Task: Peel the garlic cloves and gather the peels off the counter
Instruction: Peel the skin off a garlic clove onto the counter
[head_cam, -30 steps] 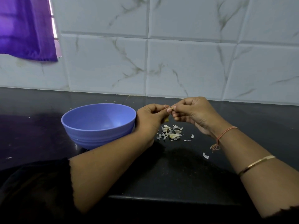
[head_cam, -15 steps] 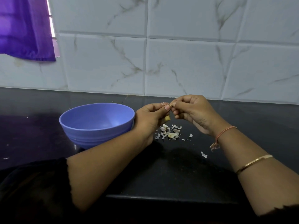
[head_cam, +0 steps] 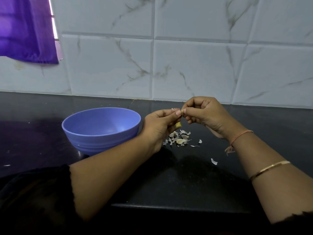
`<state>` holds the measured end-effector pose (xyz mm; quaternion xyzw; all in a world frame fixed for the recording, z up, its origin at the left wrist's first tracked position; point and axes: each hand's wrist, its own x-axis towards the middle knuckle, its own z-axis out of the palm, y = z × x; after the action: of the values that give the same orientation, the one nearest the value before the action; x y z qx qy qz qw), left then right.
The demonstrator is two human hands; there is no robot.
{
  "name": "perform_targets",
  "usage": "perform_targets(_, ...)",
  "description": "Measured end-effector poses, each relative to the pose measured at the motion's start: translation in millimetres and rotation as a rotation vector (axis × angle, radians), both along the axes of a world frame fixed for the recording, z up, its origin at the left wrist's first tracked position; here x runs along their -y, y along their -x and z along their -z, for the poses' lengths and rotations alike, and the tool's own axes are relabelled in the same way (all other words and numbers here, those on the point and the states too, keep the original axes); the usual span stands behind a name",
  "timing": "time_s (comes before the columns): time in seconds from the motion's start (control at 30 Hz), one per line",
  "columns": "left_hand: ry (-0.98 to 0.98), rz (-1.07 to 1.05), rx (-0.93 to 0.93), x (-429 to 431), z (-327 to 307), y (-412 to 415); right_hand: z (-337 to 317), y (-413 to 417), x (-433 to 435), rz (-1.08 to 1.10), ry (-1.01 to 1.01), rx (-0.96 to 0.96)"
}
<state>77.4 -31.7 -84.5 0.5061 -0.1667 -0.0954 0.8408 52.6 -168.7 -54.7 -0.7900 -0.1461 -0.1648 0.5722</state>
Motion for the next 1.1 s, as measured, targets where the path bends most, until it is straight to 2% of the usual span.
perform_targets(0.2, -0.012, 0.001, -0.009, 0.0, -0.7, 1.5, -0.7, -0.3, 0.7, 0.004, -0.002, -0.013)
perform_targets(0.47, -0.001, 0.01, -0.005, -0.8, -1.8, 3.1, 1.3, -2.8, -0.4, -0.028, -0.142, -0.06)
perform_targets(1.1, 0.067, 0.005, 0.021, 0.5, -1.7, 1.5, 2.0, -3.2, -10.1, -0.005, -0.33, -0.13)
